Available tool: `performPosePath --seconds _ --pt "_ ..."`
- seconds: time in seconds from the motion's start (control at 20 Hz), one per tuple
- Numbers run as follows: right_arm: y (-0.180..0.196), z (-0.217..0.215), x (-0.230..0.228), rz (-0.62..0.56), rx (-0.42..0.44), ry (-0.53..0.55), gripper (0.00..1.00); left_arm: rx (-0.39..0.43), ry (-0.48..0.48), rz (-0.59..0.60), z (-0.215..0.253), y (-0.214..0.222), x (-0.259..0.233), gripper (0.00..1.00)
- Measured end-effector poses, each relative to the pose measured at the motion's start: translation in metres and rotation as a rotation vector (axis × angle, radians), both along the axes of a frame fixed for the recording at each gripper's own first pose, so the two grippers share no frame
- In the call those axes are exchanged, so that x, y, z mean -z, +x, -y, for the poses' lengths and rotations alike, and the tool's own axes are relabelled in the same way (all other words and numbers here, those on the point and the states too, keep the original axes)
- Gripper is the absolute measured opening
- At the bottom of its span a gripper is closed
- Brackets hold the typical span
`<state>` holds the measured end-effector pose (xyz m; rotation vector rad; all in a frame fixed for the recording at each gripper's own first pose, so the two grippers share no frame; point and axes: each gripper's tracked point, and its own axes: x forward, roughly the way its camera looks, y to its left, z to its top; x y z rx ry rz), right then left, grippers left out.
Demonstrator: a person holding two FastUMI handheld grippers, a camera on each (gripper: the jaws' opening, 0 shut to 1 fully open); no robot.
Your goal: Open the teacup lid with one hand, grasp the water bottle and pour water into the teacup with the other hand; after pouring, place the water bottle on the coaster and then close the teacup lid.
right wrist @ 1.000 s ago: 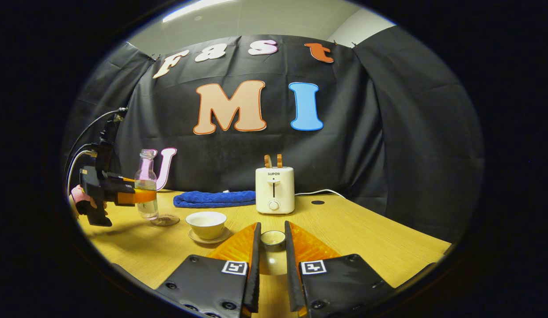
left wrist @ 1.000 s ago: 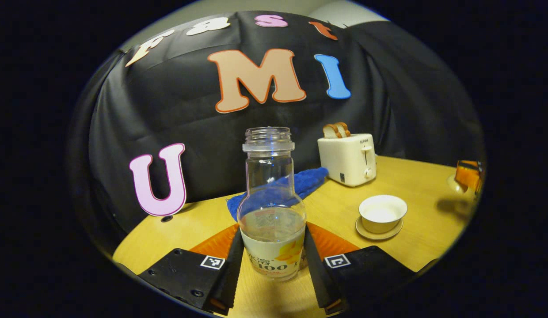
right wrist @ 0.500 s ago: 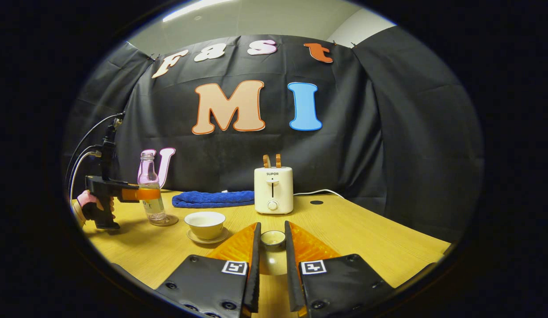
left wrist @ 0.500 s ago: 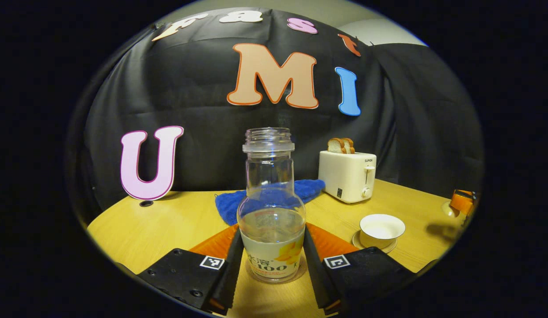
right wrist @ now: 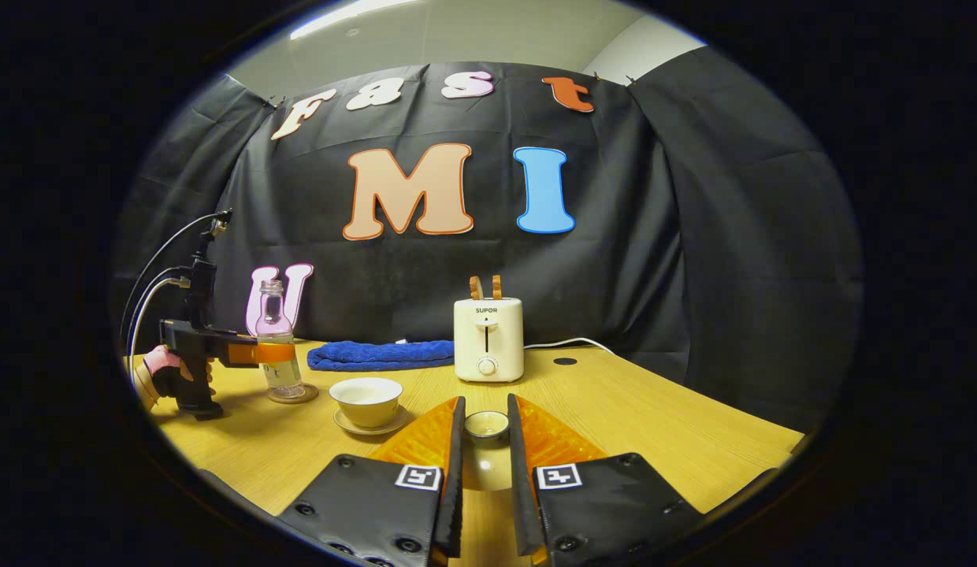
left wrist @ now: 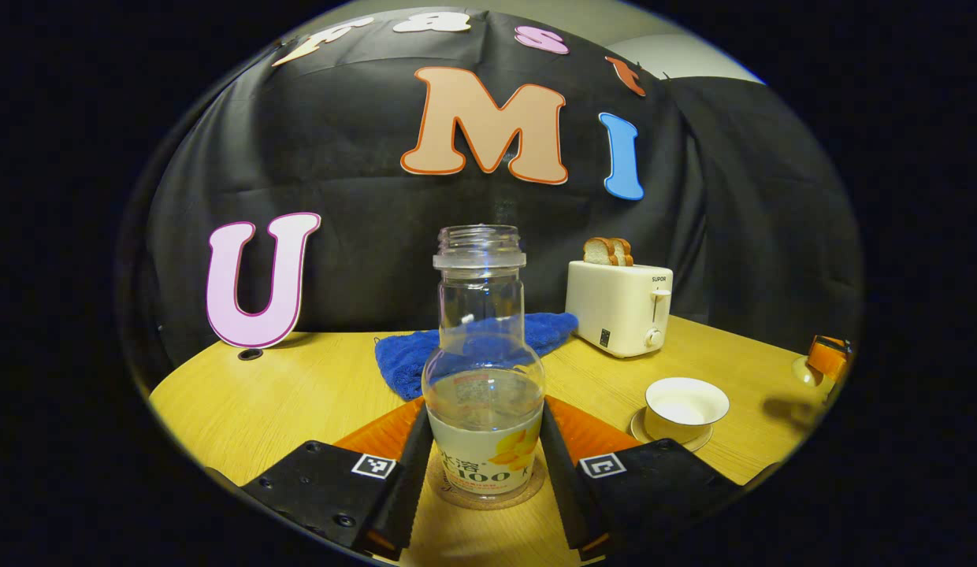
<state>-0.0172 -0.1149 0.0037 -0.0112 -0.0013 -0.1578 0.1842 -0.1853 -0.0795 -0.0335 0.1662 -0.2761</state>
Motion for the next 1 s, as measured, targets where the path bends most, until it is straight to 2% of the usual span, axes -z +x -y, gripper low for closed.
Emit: performPosePath --seconds 0.3,0.5,0.6,0.75,1.0 --pt "0.0 0.0 0.001 -0.001 0.0 0.0 0.3 -0.002 -0.021 0.021 0.001 -0.001 -0.005 0.75" --pt "0.002 -0.002 0.001 -0.002 -0.012 0.0 0.29 -0.013 -0.031 0.024 -0.003 -0.005 -0.006 0.9" --pt "0.005 -0.005 0.001 -0.003 -0.025 0.001 0.29 -0.013 -0.019 0.046 -0.005 -0.011 -0.009 0.93" --pt "0.015 -0.016 0.003 -0.005 -0.052 0.002 0.3 -0.03 0.003 0.09 -0.011 -0.024 -0.018 0.94" --pt "0.033 -0.037 0.004 -0.009 -0.117 0.005 0.29 -0.036 -0.016 0.116 -0.02 -0.058 -0.022 0.94"
